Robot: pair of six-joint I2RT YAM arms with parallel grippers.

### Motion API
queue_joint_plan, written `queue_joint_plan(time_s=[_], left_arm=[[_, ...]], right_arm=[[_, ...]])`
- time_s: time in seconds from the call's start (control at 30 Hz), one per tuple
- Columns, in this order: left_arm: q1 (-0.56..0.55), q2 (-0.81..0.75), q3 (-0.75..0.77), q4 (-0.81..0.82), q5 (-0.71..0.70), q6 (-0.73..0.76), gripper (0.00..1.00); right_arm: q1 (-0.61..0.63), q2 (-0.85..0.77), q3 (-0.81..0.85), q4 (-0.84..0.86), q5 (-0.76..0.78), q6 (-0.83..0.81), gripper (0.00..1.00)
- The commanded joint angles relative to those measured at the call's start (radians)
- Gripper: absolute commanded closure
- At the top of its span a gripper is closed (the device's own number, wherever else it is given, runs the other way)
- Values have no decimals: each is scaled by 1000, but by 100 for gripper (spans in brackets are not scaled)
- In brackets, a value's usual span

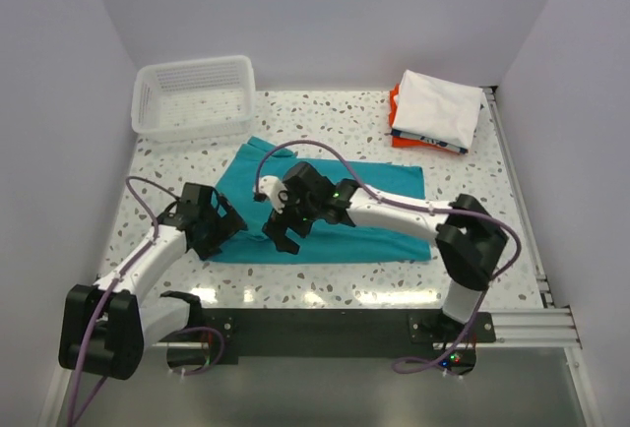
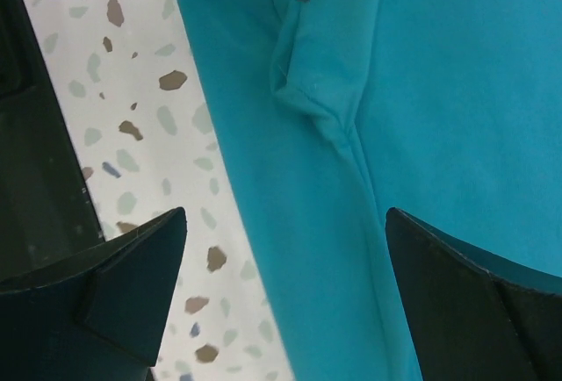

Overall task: Fold and stack the t-shirts
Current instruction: Fold the tshirt

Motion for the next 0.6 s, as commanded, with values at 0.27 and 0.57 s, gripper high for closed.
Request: queue_joint_plan(time_s=[0.27, 0.57], left_arm=[[23, -88, -59, -5, -57, -99, 0], [27, -128, -49, -39, -114, -110, 0]], right_arm=[[85, 250, 252, 49, -102, -262, 10], [88, 348, 309, 24, -28, -274, 37]])
